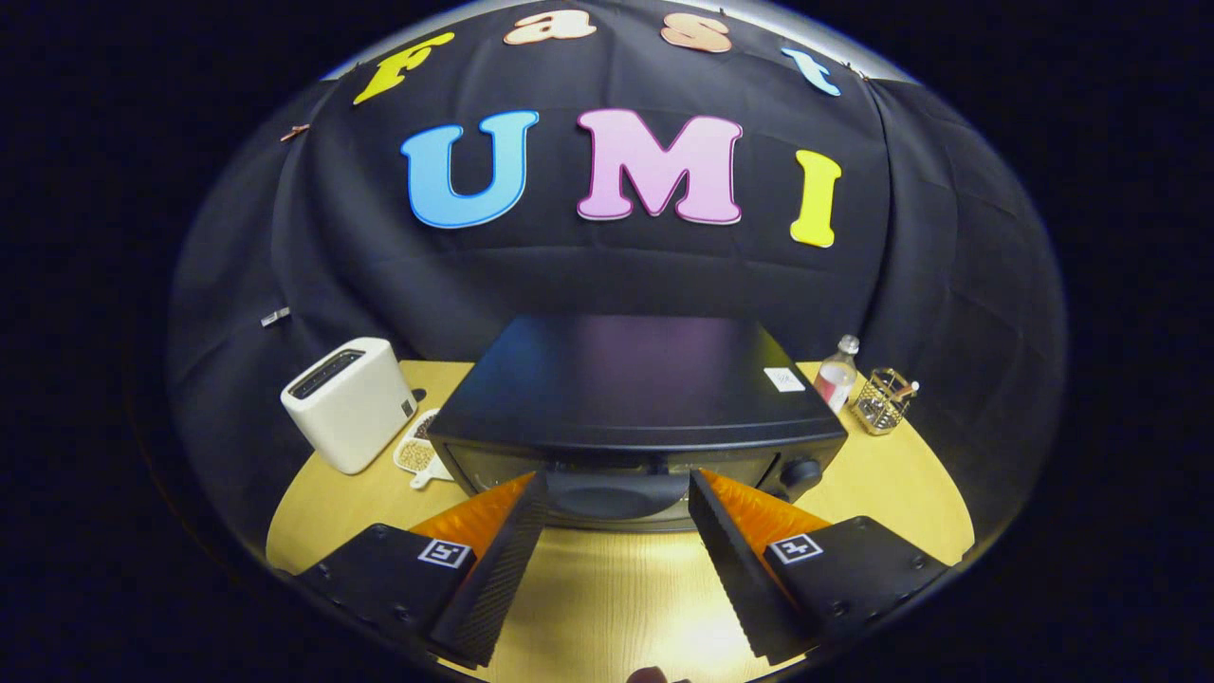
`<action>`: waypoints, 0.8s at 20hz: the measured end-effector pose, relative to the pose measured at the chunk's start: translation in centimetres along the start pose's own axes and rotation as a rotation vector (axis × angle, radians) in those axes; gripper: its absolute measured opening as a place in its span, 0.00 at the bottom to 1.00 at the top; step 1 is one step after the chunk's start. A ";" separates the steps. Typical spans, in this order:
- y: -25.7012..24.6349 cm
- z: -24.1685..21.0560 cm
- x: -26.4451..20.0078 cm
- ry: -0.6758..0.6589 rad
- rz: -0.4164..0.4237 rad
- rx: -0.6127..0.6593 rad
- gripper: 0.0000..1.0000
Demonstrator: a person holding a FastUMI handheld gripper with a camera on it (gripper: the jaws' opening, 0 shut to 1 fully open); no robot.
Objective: Open the toaster oven, put the food inside, and close the toaster oven door.
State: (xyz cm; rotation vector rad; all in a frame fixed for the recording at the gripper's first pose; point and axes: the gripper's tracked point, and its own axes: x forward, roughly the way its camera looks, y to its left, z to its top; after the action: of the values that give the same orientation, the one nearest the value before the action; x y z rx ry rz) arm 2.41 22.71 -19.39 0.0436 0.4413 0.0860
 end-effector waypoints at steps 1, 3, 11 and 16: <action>-0.1 1.0 -0.7 -0.022 0.004 0.014 0.98; -0.8 3.0 -1.9 -0.072 0.007 0.003 0.98; -5.2 10.9 -6.8 -0.242 -0.009 -0.043 0.97; -9.6 15.4 -9.6 -0.340 -0.065 -0.064 0.97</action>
State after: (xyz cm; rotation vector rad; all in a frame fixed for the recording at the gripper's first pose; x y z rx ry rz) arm 1.06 11.90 -1.94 -0.0189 0.0997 0.0279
